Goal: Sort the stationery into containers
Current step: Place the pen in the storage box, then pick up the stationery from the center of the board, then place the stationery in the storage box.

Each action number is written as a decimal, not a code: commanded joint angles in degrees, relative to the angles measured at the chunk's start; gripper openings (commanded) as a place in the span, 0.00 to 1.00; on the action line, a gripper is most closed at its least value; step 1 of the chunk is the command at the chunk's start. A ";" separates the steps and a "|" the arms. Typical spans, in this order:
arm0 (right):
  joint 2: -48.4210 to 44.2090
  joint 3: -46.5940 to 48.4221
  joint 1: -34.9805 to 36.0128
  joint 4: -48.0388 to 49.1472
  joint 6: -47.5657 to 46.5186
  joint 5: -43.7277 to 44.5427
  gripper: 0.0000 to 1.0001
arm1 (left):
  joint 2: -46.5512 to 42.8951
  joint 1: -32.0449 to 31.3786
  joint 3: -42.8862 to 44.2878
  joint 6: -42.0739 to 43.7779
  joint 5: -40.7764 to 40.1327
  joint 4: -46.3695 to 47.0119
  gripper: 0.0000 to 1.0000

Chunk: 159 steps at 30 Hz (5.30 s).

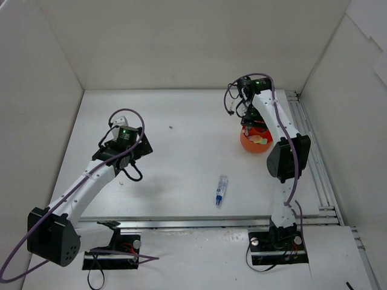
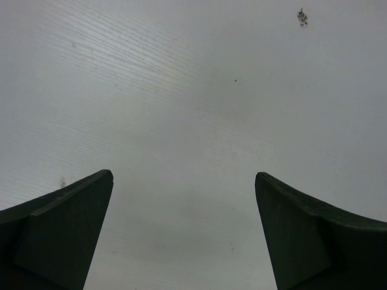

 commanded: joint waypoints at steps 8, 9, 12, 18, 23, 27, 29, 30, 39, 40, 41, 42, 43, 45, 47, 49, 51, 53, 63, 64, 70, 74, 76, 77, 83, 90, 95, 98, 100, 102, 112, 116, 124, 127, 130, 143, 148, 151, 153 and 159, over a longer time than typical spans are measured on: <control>-13.84 -1.91 3.77 5.76 0.63 7.11 0.88 | -8.60 0.43 -1.89 -0.08 1.14 2.51 1.00; -14.90 -3.57 4.13 6.02 0.63 7.73 0.94 | -10.18 0.43 -2.51 -0.08 1.41 2.77 1.00; -19.29 -7.78 6.32 6.90 1.33 8.96 0.98 | -13.51 0.43 -4.53 -0.69 2.11 2.69 1.00; -28.34 -20.69 13.43 10.15 12.56 4.41 0.98 | -18.45 0.43 -8.93 -2.01 3.25 2.33 1.00; -33.36 -35.46 20.38 19.02 26.26 -0.88 0.98 | -18.63 -0.18 -11.04 -2.54 5.45 1.46 1.00; -33.19 -43.12 26.71 21.14 33.58 -2.90 0.98 | -18.80 -0.80 -11.48 -2.37 5.45 0.23 1.00; -32.14 -46.98 31.08 21.84 37.17 -2.38 0.98 | -19.24 -0.80 -11.65 -2.37 5.45 -0.30 1.00; -31.87 -47.96 32.42 22.19 38.93 -1.68 0.98 | -19.33 -0.80 -11.74 -2.28 5.37 -0.39 1.00; -39.67 -62.45 37.96 43.36 79.44 4.65 0.98 | -21.97 -1.33 -14.12 -2.45 5.80 0.75 1.00; -40.21 -63.95 38.49 45.81 82.25 6.05 0.98 | -22.14 -1.33 -14.12 -2.45 5.98 0.66 1.00; -40.39 -65.97 39.63 46.36 87.59 8.15 0.98 | -22.23 -1.33 -14.20 -2.37 5.98 0.75 1.00; -39.79 -66.77 39.90 46.45 91.04 9.65 0.98 | -22.23 -1.33 -14.38 -2.45 6.07 0.84 1.00; -39.26 -67.30 39.99 46.63 93.33 10.80 0.98 | -22.32 -1.33 -14.64 -2.63 6.24 1.01 1.00; -36.37 -67.66 40.16 46.72 98.26 11.33 0.98 | -22.49 -1.33 -14.56 -2.37 6.51 1.19 1.00; -34.25 -67.05 40.17 46.72 101.43 11.95 0.97 | -22.67 -1.85 -14.56 -2.45 6.77 1.19 1.00; -31.79 -66.52 40.17 46.63 102.67 12.91 0.92 | -23.02 -1.85 -14.64 -2.45 6.77 1.02 1.00; -30.47 -66.51 39.90 46.63 104.95 12.92 0.85 | -23.37 -1.85 -14.82 -2.72 6.60 0.84 1.00; -30.03 -67.83 38.42 46.72 107.24 10.55 0.82 | -23.81 -1.85 -14.99 -2.89 6.25 0.49 1.00; -30.02 -71.43 35.51 47.68 105.14 1.33 0.64 | -22.59 -1.85 -14.56 -3.33 5.98 0.31 1.00; -30.02 -72.40 35.51 47.68 104.26 -0.95 0.65 | -22.50 -1.85 -14.56 -3.33 5.98 0.31 1.00; -30.20 -73.64 35.86 50.31 99.44 -2.64 0.34 | -21.71 -1.85 -15.17 -3.60 5.89 1.19 1.00; -28.10 -71.35 35.68 54.61 86.10 -2.28 0.15 | -21.35 -1.85 -14.82 -3.42 5.63 0.93 1.00; -27.22 -70.56 35.25 59.88 74.27 -5.16 0.13 | -21.27 -1.85 -14.56 -3.42 5.19 0.66 1.00; -26.78 -70.21 34.98 61.64 71.06 -8.23 0.13 | -21.18 -1.85 -14.56 -3.33 5.10 0.49 1.00; -20.64 -64.06 31.20 64.39 52.58 -31.82 0.22 | -21.88 -1.85 -14.03 -3.51 4.66 -0.65 1.00; -16.75 -62.56 30.15 63.68 55.38 -29.36 0.49 | -24.08 -1.85 -14.55 -3.95 3.43 -1.80 1.00; -19.38 -64.75 30.67 63.59 58.62 -28.66 0.78 | -23.46 -1.85 -14.47 -4.12 3.52 -1.80 1.00; -21.14 -68.09 32.95 64.29 62.05 -26.64 0.83 | -22.94 -1.85 -14.38 -4.04 3.61 -1.62 1.00; -21.93 -69.41 34.10 64.64 63.55 -25.32 0.83 | -22.85 -1.85 -14.38 -3.86 3.70 -1.62 1.00; -23.34 -71.51 35.68 65.00 66.63 -22.78 0.83 | -22.85 -1.85 -14.21 -3.86 3.70 -1.62 1.00; -30.11 -81.11 36.47 65.96 79.30 -18.11 0.71 | -21.62 -2.38 -13.50 -2.89 4.49 -0.39 1.00; -30.46 -80.23 36.91 65.62 79.55 -15.39 0.17 | -20.83 -2.38 -12.89 -2.89 5.01 -0.30 1.00; -38.88 -78.21 36.91 60.00 79.03 -14.07 0.00 | -21.27 -2.91 -12.89 -2.72 5.10 0.49 1.00; -43.45 -74.09 36.04 52.99 77.01 -12.22 0.00 | -20.65 -2.91 -12.27 -2.63 5.10 0.66 1.00; -47.49 -69.51 33.15 49.10 76.83 -11.34 0.00 | -20.39 -2.91 -12.27 -2.46 4.93 0.93 1.00; -56.57 -53.08 5.12 38.02 74.82 -18.54 0.00 | -20.56 -3.44 -10.95 -3.68 4.22 1.45 1.00; -53.32 -46.84 -8.05 36.70 76.47 -27.05 0.00 | -17.76 -3.44 -10.52 -4.04 5.01 3.38 1.00; -50.77 -44.82 -15.89 36.61 80.33 -35.99 0.00 | -14.51 -3.44 -8.77 -3.60 5.80 3.91 1.00; -49.37 -44.81 -18.36 36.70 82.80 -39.19 0.00 | -13.19 -3.44 -7.71 -3.16 6.07 3.83 1.00; -45.41 -45.25 -27.67 36.87 87.82 -56.13 0.00 | -10.02 -3.44 -5.68 -2.63 6.68 5.05 1.00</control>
